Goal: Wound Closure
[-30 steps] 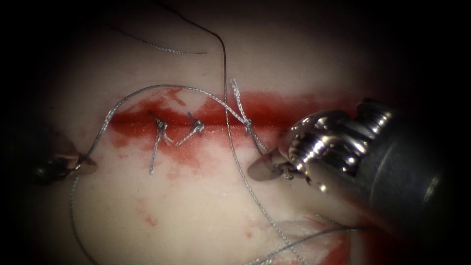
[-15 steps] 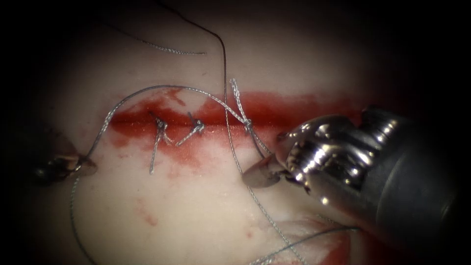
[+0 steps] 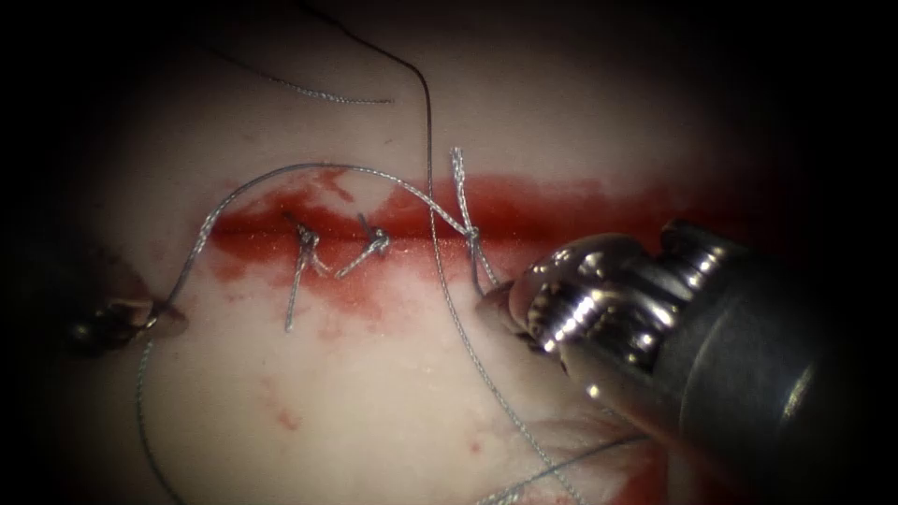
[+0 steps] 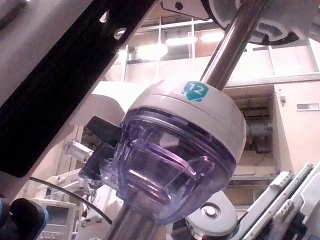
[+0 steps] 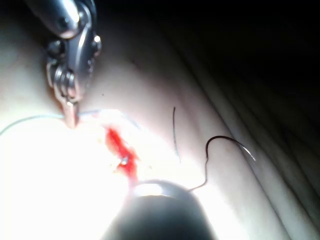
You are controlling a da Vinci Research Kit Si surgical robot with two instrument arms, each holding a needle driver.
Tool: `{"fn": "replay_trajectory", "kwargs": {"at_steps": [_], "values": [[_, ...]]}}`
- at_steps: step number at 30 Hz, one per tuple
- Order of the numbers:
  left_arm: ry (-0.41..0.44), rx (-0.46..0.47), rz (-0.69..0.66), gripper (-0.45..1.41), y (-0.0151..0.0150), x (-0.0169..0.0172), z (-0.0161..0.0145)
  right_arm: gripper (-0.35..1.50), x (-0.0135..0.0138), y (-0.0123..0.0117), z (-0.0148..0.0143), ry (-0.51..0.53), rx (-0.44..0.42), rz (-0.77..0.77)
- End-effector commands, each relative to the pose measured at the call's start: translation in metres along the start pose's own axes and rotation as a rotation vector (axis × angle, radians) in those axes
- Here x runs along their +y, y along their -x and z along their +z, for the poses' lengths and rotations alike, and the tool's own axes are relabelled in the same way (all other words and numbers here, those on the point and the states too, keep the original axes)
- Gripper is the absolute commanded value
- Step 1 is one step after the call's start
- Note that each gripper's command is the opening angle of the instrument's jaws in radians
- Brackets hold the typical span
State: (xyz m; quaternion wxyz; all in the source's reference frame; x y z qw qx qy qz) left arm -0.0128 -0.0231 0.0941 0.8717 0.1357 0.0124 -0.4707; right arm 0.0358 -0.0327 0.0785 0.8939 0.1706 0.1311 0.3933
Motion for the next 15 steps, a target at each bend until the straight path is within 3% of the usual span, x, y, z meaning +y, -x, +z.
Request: {"fn": "replay_trajectory", "kwargs": {"at_steps": [1, 7, 12, 15], "values": [[0.002, -0.004, -0.001, -0.45, 0.0012, 0.0001, -0.0006, -0.35, 0.0006, -0.0014, -0.0002, -0.018, 0.001, 0.001], [0.003, -0.001, -0.003, -0.45, 0.0012, 0.0, -0.0006, -0.35, 0.0012, -0.0005, -0.0007, -0.046, -0.013, -0.025], [0.004, -0.001, -0.003, -0.45, 0.0011, 0.0, -0.0006, -0.35, 0.0017, 0.0013, -0.0016, -0.172, -0.091, -0.255], [0.004, -0.001, -0.004, -0.45, 0.0011, 0.0, -0.0006, -0.35, 0.002, 0.002, -0.0017, -0.27, -0.12, -0.476]]}}
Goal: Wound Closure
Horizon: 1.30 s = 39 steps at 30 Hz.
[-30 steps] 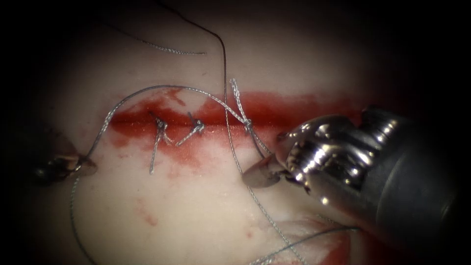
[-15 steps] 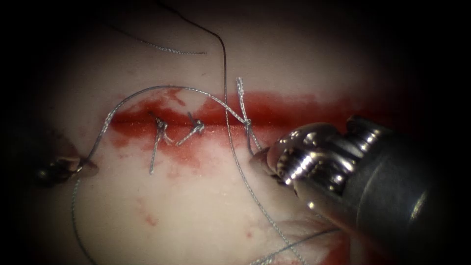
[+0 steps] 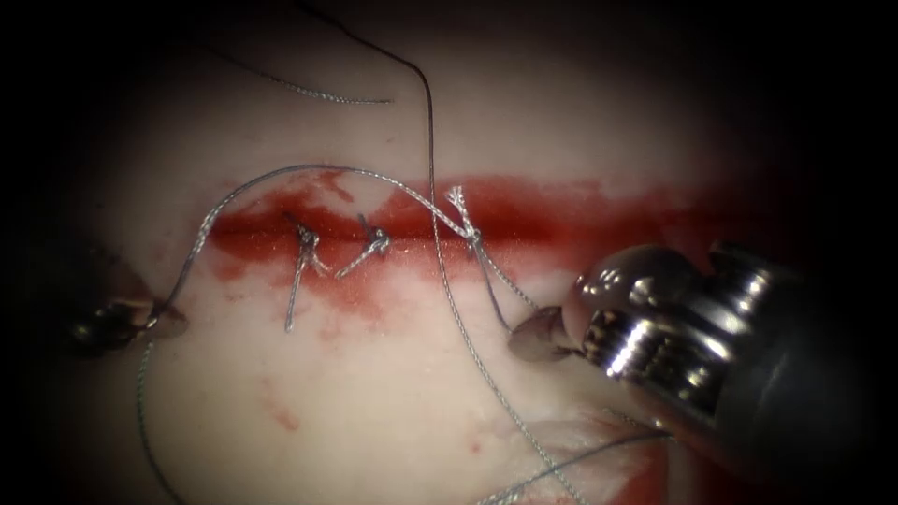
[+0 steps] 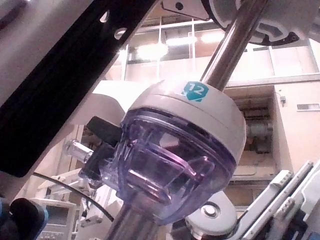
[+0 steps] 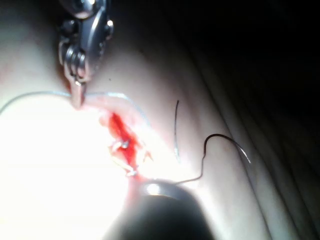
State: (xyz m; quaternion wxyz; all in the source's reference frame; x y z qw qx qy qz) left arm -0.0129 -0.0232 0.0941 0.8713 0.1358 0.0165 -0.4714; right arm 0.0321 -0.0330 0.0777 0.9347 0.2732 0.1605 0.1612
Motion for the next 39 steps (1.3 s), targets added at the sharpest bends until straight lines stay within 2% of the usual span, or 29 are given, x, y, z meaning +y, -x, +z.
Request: {"fn": "replay_trajectory", "kwargs": {"at_steps": [1, 4, 8, 11, 19, 20, 21, 22, 23, 25, 28, 29, 30, 31, 32, 33, 37, 39], "values": [[0.0, -0.008, -0.001, -0.45, 0.0012, 0.0001, -0.0006, -0.35, 0.0004, -0.0002, 0.0002, -0.058, -0.022, -0.175], [0.0, -0.008, -0.002, -0.45, 0.0012, 0.0, -0.0007, -0.35, 0.0004, 0.0002, 0.0006, -0.165, -0.075, -0.441], [0.0, -0.008, -0.002, -0.45, 0.0012, 0.0001, -0.0007, -0.35, 0.0004, 0.0002, 0.0008, -0.208, -0.106, -0.604], [-0.001, -0.008, -0.001, -0.45, 0.0011, 0.0001, -0.0007, -0.35, 0.0003, 0.0003, 0.0003, -0.268, -0.118, -0.692], [-0.001, -0.004, -0.001, -0.45, 0.0011, 0.0002, -0.0008, -0.35, 0.0, 0.0005, -0.0006, -0.329, -0.149, -0.796], [-0.001, -0.004, -0.001, -0.45, 0.0011, 0.0002, -0.0008, -0.35, 0.0, 0.0005, -0.0007, -0.315, -0.152, -0.768], [-0.003, -0.002, -0.001, -0.45, 0.0012, 0.0003, -0.001, -0.27, 0.0, 0.0004, -0.0009, -0.278, -0.149, -0.736], [-0.008, 0.0, -0.002, -0.45, 0.0013, 0.0003, -0.0012, 0.26, 0.0, 0.0002, -0.0013, -0.2, -0.13, -0.694], [-0.016, 0.004, -0.004, -0.45, 0.0013, 0.0004, -0.0014, 0.54, 0.0, 0.0, -0.0017, -0.131, -0.109, -0.651], [-0.042, 0.012, -0.008, -0.45, 0.0015, 0.0007, -0.0021, 0.81, 0.0002, -0.0005, -0.0031, 0.025, -0.043, -0.58], [-0.096, -0.02, -0.022, -0.45, 0.002, 0.001, -0.0035, 1.08, 0.0008, -0.0013, -0.005, 0.136, 0.021, -0.46], [-0.118, -0.038, -0.027, -0.45, 0.0023, 0.0012, -0.004, 1.13, 0.0011, -0.0016, -0.0059, 0.149, 0.046, -0.405], [-0.148, -0.059, -0.007, -0.45, 0.0027, 0.0014, -0.0048, 1.05, 0.0014, -0.0018, -0.0067, 0.146, 0.069, -0.366], [-0.165, -0.07, -0.006, -0.45, 0.003, 0.0016, -0.0053, 0.79, 0.0017, -0.0019, -0.0075, 0.138, 0.094, -0.333], [-0.209, -0.102, 0.013, -0.45, 0.0037, 0.002, -0.0063, 0.79, 0.0019, -0.002, -0.0081, 0.134, 0.122, -0.272], [-0.251, -0.163, 0.076, -0.45, 0.0052, 0.0028, -0.0081, 0.83, 0.0024, -0.0021, -0.0092, 0.146, 0.211, -0.135], [-0.243, -0.192, 0.122, -0.45, 0.0084, 0.0036, -0.0115, 0.76, 0.0041, -0.0025, -0.0104, 0.177, 0.44, 0.052], [-0.226, -0.221, 0.158, -0.45, 0.01, 0.0036, -0.013, 0.86, 0.005, -0.0025, -0.0101, 0.174, 0.534, 0.112]]}}
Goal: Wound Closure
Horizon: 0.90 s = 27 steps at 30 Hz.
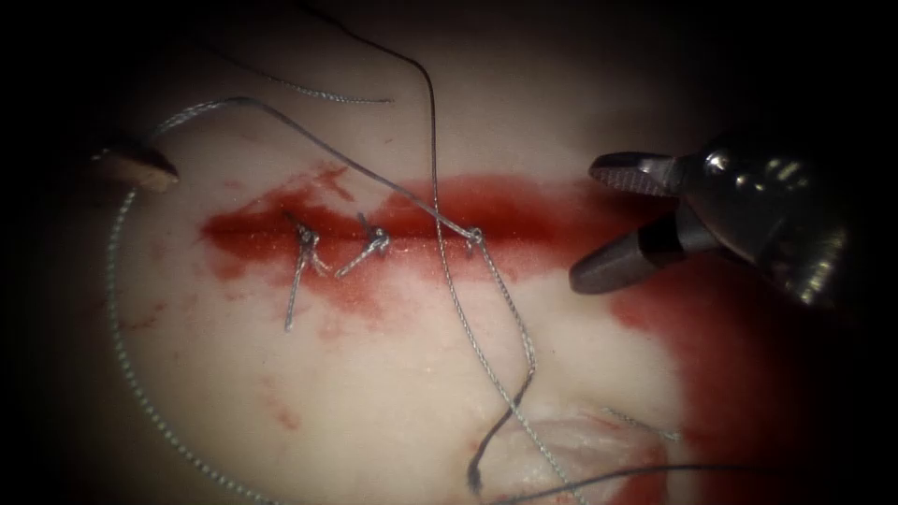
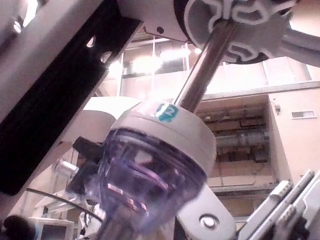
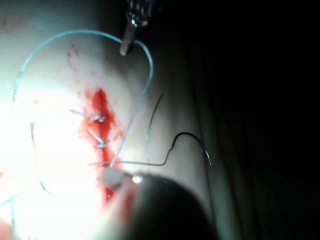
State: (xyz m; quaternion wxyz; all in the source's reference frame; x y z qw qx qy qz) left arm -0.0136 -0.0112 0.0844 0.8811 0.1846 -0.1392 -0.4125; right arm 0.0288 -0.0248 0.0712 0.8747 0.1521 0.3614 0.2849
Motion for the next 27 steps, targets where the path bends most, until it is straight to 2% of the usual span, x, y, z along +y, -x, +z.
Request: {"fn": "replay_trajectory", "kwargs": {"at_steps": [1, 3, 5, 7, 11, 12, 14, 17, 19, 21, 22, 25, 26, 27], "values": [[0.004, -0.017, 0.007, -0.45, 0.0022, 0.0002, -0.0009, 1.03, 0.0017, -0.0004, 0.0013, 0.006, 0.096, 0.049], [-0.001, -0.016, 0.016, -0.45, 0.0042, 0.0002, -0.0017, 1.16, 0.0021, 0.0006, 0.0022, 0.021, 0.165, 0.081], [0.003, -0.025, 0.034, -0.45, 0.0058, 0.0002, -0.0022, 1.15, 0.0022, 0.0022, 0.0036, 0.038, 0.241, 0.109], [0.016, -0.041, 0.067, -0.45, 0.0075, 0.0003, -0.0026, 1.11, 0.0023, 0.0037, 0.0048, 0.051, 0.303, 0.052], [0.05, -0.07, 0.132, -0.45, 0.01, 0.0002, -0.0028, 0.91, 0.0027, 0.0057, 0.0074, -0.017, 0.413, -0.038], [0.06, -0.067, 0.138, -0.45, 0.0105, 0.0001, -0.0028, 0.88, 0.0029, 0.0059, 0.0079, -0.031, 0.421, -0.057], [0.105, -0.054, 0.159, -0.45, 0.0122, 0.0, -0.0025, 0.93, 0.0033, 0.0059, 0.0092, -0.084, 0.412, -0.126], [0.165, -0.033, 0.197, -0.45, 0.0137, -0.0001, -0.0021, 0.94, 0.0034, 0.0056, 0.0098, -0.106, 0.408, -0.139], [0.199, -0.016, 0.234, -0.45, 0.0146, -0.0003, -0.0018, 0.84, 0.0033, 0.0056, 0.0099, -0.104, 0.408, -0.138], [0.193, -0.009, 0.266, -0.45, 0.0154, -0.0005, -0.0016, 0.64, 0.0032, 0.0054, 0.0101, -0.101, 0.407, -0.137], [0.188, -0.011, 0.265, -0.45, 0.0156, -0.0007, -0.0015, 0.61, 0.0031, 0.0052, 0.0103, -0.098, 0.408, -0.141], [0.188, 0.015, 0.298, -0.45, 0.0161, -0.0012, -0.001, 0.68, 0.003, 0.0047, 0.0108, -0.089, 0.407, -0.135], [0.18, 0.015, 0.294, -0.45, 0.0162, -0.0015, -0.0009, 0.78, 0.0029, 0.0044, 0.011, -0.084, 0.407, -0.137], [0.18, 0.016, 0.301, -0.45, 0.0162, -0.0016, -0.0009, 0.74, 0.0029, 0.0042, 0.0111, -0.082, 0.407, -0.135]]}}
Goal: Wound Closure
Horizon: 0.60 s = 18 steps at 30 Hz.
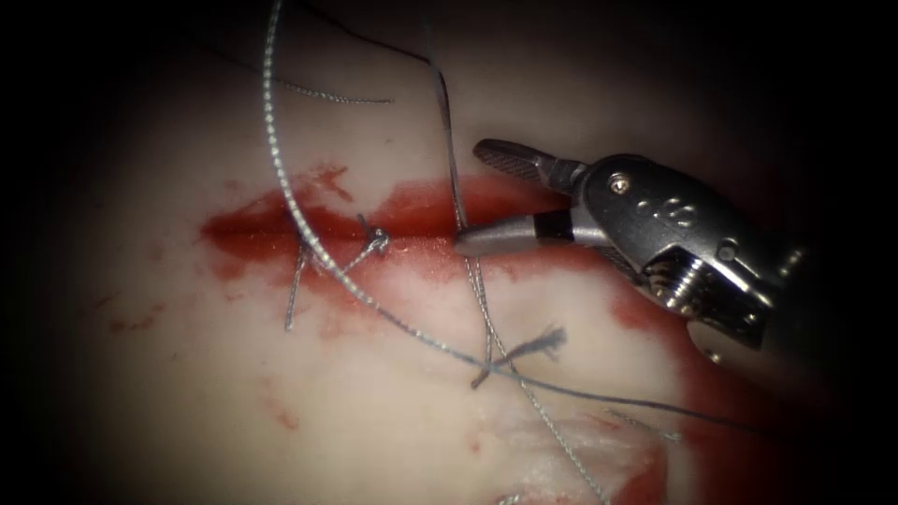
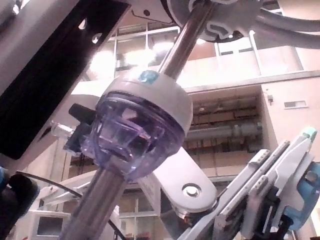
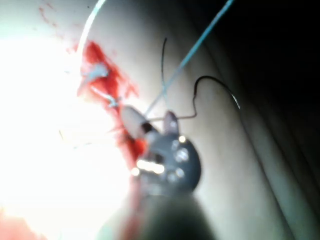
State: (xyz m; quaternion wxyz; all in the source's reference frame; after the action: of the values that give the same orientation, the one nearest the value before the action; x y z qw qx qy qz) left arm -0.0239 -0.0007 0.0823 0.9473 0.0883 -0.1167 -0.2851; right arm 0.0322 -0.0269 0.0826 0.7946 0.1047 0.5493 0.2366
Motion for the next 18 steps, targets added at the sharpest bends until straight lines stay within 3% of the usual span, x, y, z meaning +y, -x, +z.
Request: {"fn": "replay_trajectory", "kwargs": {"at_steps": [1, 14, 18], "values": [[0.001, -0.011, -0.001, -0.45, 0.0012, 0.0006, -0.0009, 0.74, 0.0007, -0.0009, 0.0011, 0.003, 0.005, -0.003], [-0.016, -0.02, -0.006, -0.45, 0.0008, 0.0006, -0.001, 0.74, 0.0009, -0.0017, 0.0028, 0.027, 0.003, -0.017], [-0.016, -0.024, -0.008, -0.45, 0.0007, 0.0006, -0.001, 0.83, 0.001, -0.0016, 0.0036, 0.036, 0.002, -0.018]]}}
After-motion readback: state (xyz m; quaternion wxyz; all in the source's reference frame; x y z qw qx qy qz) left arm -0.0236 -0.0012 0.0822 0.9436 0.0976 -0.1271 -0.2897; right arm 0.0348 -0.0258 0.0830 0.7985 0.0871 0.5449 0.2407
